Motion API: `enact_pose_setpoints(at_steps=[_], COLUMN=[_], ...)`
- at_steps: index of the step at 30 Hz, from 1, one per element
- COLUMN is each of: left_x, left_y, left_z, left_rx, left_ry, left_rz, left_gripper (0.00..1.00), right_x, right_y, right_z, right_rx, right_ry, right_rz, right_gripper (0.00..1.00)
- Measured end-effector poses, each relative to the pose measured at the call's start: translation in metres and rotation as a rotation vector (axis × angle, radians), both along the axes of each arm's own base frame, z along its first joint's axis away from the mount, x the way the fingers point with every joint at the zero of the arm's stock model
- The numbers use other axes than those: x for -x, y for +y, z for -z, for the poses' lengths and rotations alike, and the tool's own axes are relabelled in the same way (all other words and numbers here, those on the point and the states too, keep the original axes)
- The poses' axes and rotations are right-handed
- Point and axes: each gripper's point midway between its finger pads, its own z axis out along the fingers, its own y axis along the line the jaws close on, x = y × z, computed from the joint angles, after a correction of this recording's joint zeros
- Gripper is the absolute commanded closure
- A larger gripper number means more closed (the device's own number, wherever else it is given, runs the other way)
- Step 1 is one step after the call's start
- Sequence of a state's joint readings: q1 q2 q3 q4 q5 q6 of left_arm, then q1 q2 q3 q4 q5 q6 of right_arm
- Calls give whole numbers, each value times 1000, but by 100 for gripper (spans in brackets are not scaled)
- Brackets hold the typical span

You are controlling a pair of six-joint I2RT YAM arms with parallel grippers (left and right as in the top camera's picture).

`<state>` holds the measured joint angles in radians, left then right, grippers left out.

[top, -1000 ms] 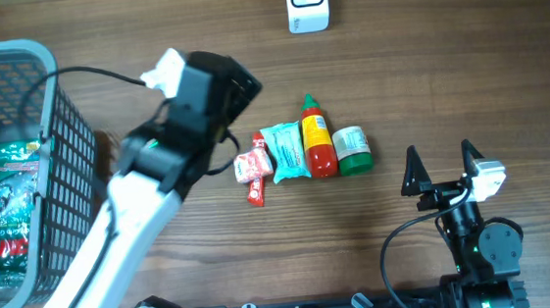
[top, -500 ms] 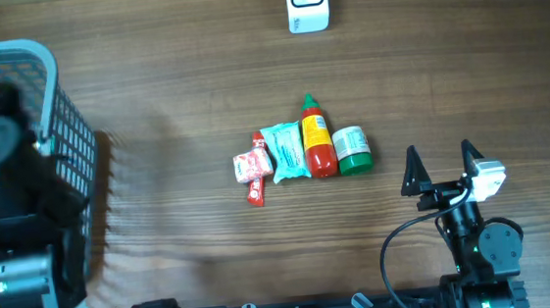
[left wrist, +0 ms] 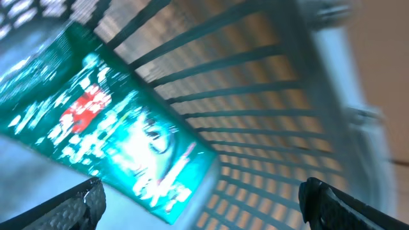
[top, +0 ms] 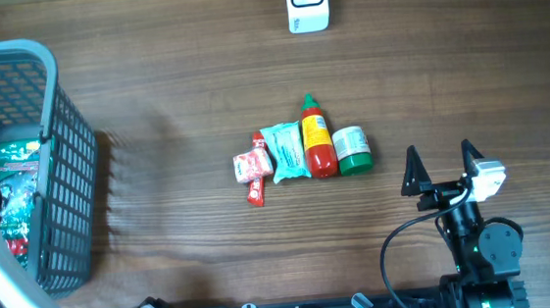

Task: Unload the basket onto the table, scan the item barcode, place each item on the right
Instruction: 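Reach the left gripper into the basket toward the green 3M glove pack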

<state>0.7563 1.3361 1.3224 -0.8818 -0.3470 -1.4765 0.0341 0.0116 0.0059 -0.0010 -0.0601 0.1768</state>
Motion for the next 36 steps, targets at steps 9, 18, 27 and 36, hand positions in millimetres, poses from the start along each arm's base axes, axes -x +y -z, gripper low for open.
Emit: enact_pose_setpoints(at_steps=[9, 18, 27, 36], left_x=[-16, -19, -39, -60], left_y=[7, 6, -5, -24], left_z=[95, 187, 201, 205], left_rx=[264, 435, 472, 588], left_ry=[58, 171, 107, 14], left_rz=[-153, -282, -335, -315], left_gripper=[0, 0, 0, 0], right_x=[0, 0, 0, 0], right_y=[0, 0, 0, 0], right_z=[0, 0, 0, 0], right_rx=[0, 0, 0, 0], right_ry=[0, 0, 0, 0], right_rz=[0, 0, 0, 0], right_gripper=[0, 0, 0, 0])
